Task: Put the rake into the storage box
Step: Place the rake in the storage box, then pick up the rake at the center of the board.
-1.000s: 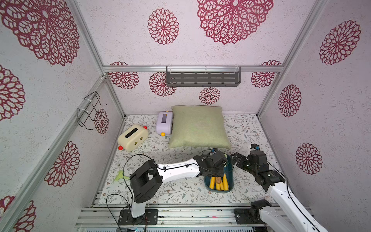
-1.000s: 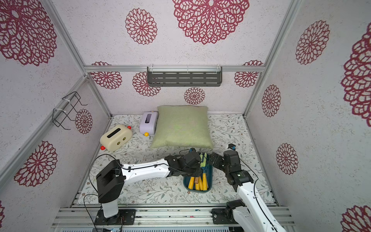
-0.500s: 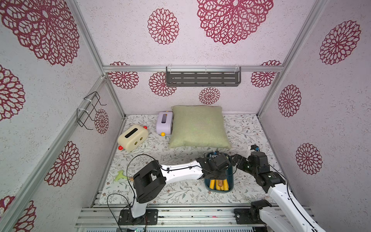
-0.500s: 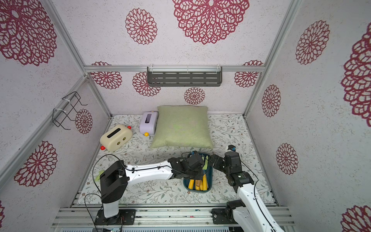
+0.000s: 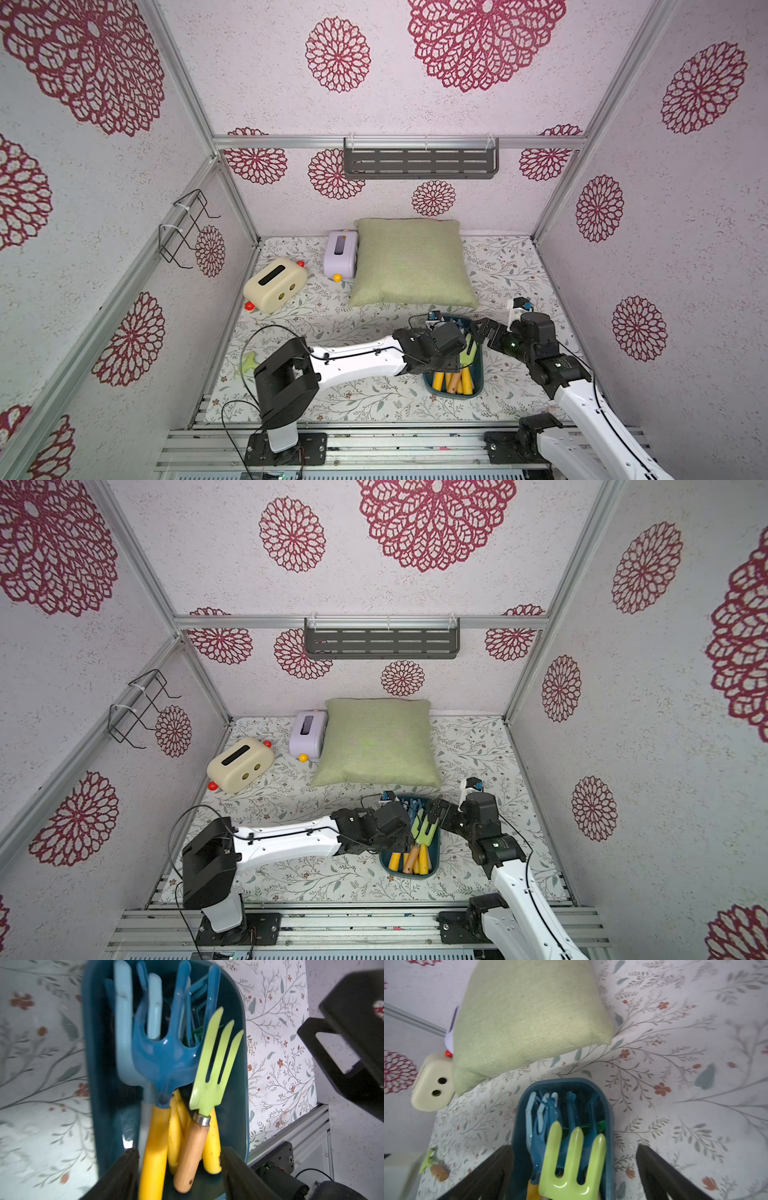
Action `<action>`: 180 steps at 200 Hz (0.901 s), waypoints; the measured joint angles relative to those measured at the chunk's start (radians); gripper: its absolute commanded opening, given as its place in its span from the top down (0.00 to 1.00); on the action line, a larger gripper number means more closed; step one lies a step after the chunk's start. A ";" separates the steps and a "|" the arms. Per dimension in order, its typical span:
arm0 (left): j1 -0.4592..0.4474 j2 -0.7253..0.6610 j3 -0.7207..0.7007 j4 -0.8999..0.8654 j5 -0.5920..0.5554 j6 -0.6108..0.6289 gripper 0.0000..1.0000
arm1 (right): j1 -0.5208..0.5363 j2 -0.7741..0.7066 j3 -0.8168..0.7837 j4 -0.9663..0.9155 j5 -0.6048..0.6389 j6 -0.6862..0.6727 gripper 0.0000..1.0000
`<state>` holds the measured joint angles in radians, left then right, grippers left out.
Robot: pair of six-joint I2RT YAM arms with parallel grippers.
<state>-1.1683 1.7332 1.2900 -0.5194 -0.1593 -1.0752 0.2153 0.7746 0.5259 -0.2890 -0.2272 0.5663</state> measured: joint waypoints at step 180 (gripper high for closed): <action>0.626 -0.861 -0.539 -0.465 -0.393 -0.288 0.03 | 0.439 0.328 0.187 0.285 -0.124 -0.091 0.01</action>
<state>-0.5423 0.8726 0.7509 -0.9844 -0.5518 -1.3636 0.6548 1.1023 0.7124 -0.0044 -0.3515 0.4751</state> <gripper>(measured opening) 0.976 0.992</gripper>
